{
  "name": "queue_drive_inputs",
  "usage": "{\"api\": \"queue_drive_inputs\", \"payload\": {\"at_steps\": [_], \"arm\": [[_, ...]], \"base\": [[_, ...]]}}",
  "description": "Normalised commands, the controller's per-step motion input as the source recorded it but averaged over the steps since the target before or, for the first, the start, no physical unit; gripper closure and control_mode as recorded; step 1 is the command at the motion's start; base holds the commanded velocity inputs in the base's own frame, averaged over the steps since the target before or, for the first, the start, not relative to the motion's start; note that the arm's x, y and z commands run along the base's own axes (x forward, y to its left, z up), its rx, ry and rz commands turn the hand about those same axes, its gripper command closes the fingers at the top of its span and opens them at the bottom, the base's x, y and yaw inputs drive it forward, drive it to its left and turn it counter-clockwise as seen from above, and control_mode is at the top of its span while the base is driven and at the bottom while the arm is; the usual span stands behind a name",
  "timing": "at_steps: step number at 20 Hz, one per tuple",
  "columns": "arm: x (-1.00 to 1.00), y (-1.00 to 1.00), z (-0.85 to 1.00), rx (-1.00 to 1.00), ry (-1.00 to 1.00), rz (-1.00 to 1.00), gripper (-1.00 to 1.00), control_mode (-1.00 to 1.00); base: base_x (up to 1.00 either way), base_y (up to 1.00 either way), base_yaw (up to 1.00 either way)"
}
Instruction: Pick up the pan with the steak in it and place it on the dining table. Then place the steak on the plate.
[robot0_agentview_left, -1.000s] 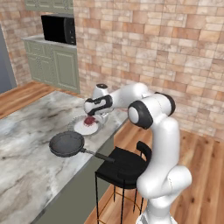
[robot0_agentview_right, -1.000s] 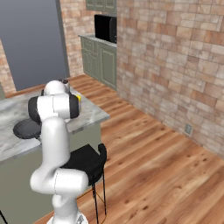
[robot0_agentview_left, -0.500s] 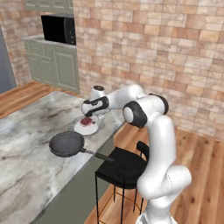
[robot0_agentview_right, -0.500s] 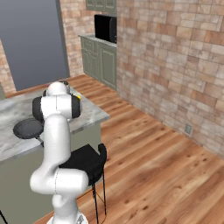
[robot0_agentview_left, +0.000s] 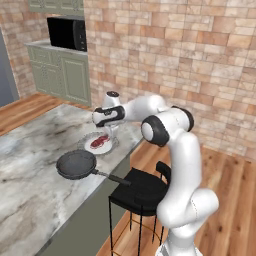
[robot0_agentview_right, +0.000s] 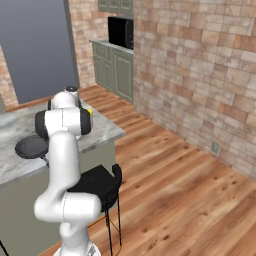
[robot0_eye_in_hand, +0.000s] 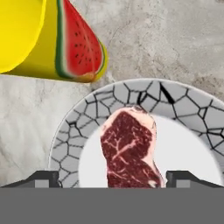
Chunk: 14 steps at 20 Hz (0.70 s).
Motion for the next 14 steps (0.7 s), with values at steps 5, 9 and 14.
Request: {"api": "queue_drive_inputs", "payload": {"at_steps": [5,9,14], "arm": [[-0.13,-0.11,0.52,0.08,0.04,-0.13,-1.0,-1.0],[-0.56,-0.37,0.45,0.12,0.09,-0.14,-1.0,-1.0],[-0.75,-0.47,0.37,0.13,0.1,-0.12,-1.0,-1.0]], "base": [[0.0,0.0,0.0],[0.0,0.0,0.0],[0.0,0.0,0.0]]}}
